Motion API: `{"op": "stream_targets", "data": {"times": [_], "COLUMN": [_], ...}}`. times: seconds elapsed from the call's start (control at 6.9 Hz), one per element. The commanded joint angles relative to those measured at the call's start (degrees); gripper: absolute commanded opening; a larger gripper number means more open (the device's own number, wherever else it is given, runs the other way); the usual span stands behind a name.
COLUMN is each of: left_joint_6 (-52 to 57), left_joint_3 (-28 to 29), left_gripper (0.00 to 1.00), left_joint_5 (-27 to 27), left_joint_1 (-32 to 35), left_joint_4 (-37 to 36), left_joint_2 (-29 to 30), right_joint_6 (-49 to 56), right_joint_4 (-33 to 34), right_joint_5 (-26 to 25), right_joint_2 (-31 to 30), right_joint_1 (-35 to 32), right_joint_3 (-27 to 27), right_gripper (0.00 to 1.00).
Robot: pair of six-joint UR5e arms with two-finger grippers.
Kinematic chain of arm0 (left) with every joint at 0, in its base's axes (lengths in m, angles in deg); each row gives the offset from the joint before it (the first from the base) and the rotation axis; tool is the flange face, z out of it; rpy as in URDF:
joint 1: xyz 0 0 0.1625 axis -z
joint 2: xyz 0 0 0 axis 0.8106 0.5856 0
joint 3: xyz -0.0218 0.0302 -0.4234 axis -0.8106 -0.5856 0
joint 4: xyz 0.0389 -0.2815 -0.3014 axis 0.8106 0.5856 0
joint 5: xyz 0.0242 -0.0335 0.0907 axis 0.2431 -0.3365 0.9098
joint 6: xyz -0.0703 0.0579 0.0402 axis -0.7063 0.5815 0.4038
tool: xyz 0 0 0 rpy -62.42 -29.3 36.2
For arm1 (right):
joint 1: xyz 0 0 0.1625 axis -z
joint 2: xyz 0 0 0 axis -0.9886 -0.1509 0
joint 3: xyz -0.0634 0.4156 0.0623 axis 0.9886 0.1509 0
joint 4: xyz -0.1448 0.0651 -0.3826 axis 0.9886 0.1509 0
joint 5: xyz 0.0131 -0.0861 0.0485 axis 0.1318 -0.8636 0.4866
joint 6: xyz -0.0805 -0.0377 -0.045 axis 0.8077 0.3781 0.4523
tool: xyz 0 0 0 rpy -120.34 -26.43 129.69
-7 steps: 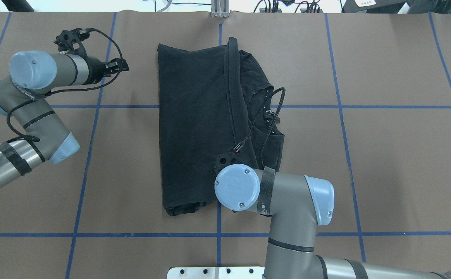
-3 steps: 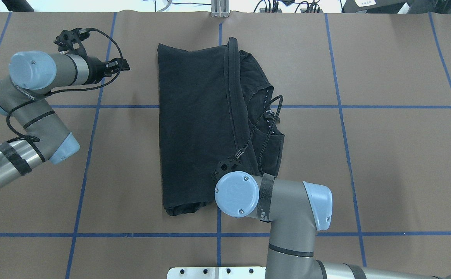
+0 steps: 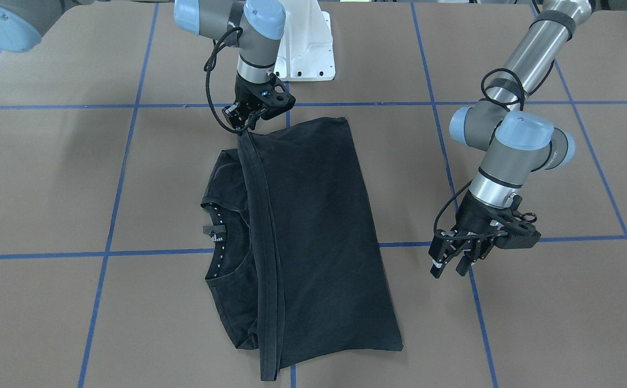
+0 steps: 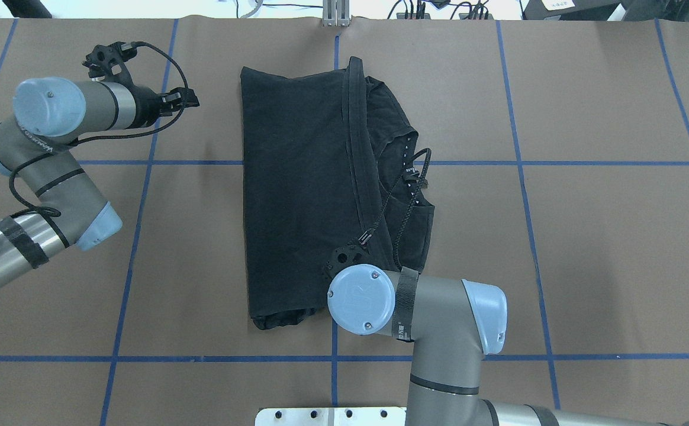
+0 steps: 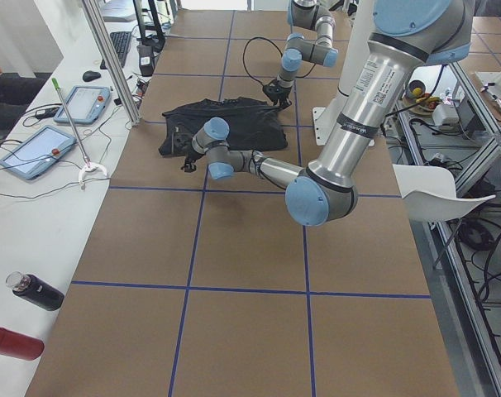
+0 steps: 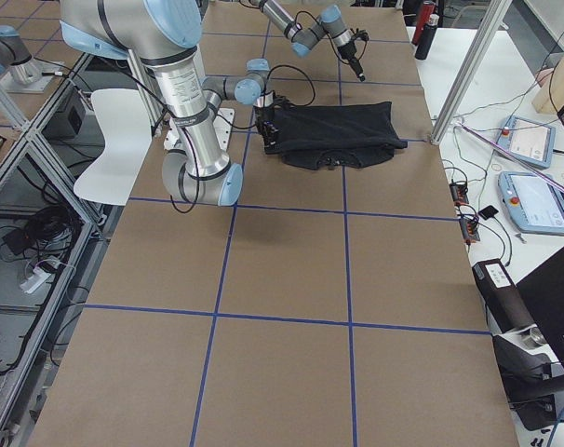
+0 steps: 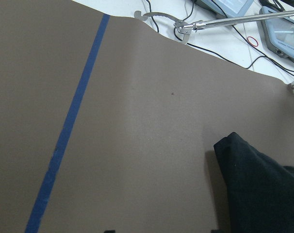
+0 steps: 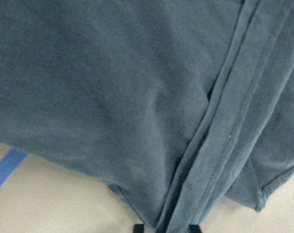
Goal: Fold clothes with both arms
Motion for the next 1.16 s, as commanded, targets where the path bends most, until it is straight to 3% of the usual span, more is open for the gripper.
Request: {"op": "stream_targets", "data": {"times": [0.0, 0.14, 0.58, 1.01], "left_joint_6": [0.0, 0.0, -0.09, -0.09], "left_joint_3": [-0.14, -0.66, -0.75, -0.93], "left_gripper": [0.73, 0.73, 0.73, 0.73], "left_joint_5": [-0.02, -0.02, -0.02, -0.02], "left_joint_1": [0.0, 0.0, 0.0, -0.09], "left_joint_4": [-0.02, -0.02, -0.02, -0.2], "left_joint_2": [0.0, 0.09, 0.09, 0.35], "right_joint_6": [-0.09, -0.01, 1.05, 1.67], "right_joint_4": [0.04, 0.04, 0.21, 0.21], "right_joint_5": [-0.02, -0.02, 1.99, 2.18], "right_joint_2": [-0.17, -0.17, -0.69, -6.31], "right_joint_1": [0.36, 0.36, -3.58, -4.82], "right_joint_3": [-0.02, -0.02, -1.5, -7.21], "right_gripper": [0.17, 0.0, 0.0, 0.0]}}
